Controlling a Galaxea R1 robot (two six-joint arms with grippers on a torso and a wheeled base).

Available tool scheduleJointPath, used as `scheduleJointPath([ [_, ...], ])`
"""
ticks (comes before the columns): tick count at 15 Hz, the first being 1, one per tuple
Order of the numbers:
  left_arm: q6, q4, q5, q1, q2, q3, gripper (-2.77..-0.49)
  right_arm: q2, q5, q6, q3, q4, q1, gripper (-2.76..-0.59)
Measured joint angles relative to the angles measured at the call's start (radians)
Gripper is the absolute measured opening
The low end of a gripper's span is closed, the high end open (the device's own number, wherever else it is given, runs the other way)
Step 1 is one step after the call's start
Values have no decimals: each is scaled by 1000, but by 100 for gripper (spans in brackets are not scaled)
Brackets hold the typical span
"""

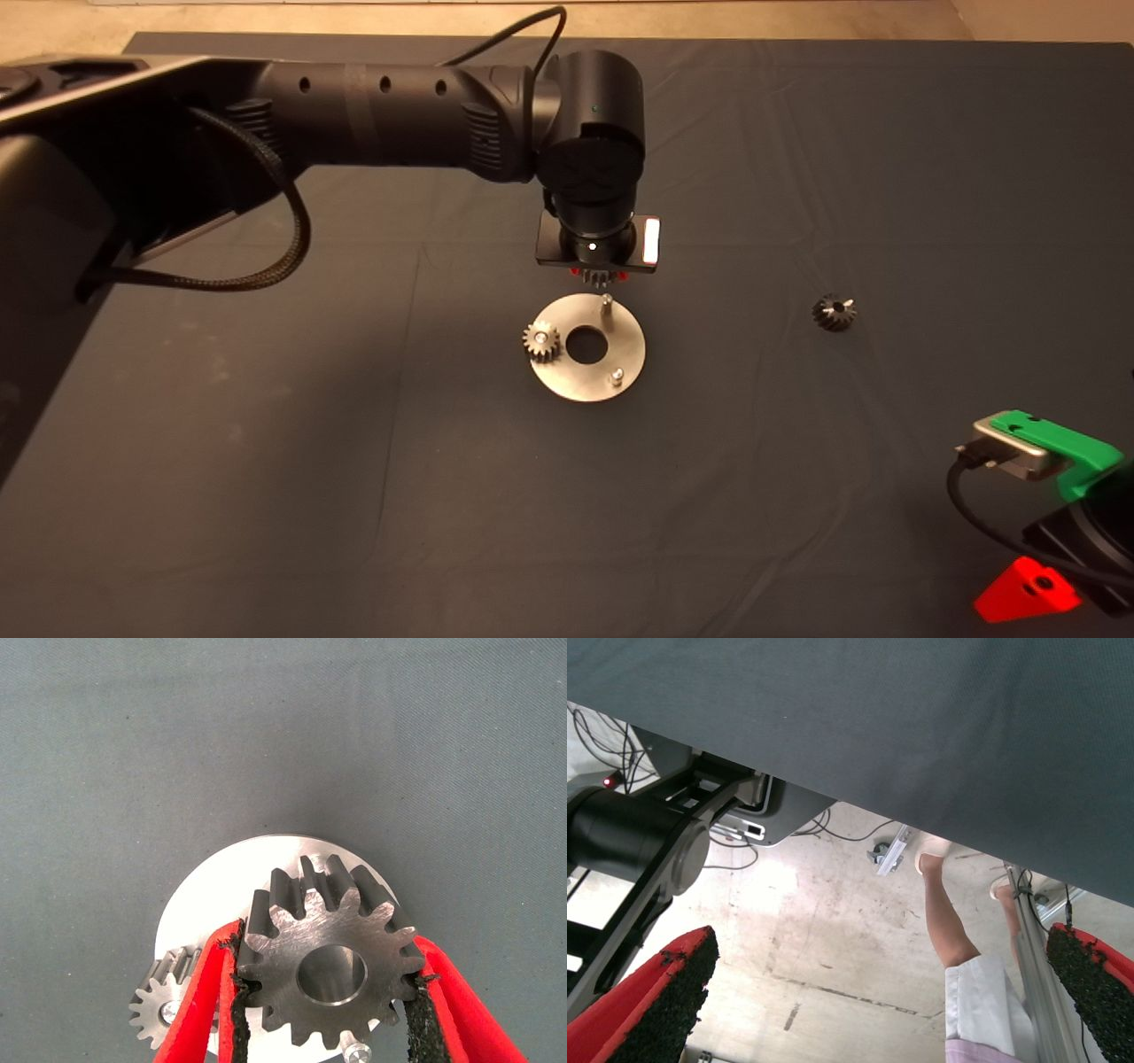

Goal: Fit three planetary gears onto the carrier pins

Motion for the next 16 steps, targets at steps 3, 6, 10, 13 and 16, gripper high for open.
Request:
scheduleJointPath([
  [3, -1, 0, 0, 0, 1, 1, -239, -9, 0, -21, -2, 0, 3, -61],
  [6, -1, 0, -1, 6, 2, -11, -239, -12, 0, -36, -2, 0, 6, -61],
  [10, 3, 0, 3, 9, 6, -68, -239, -12, 0, -42, -4, 0, 11, -61],
  [13, 21, 0, 5, 14, 10, -85, -239, -14, 0, -43, -4, 0, 11, -61],
  [16, 21, -1, 3, 45, 14, -85, -239, -14, -1, -43, -4, 0, 11, -61],
])
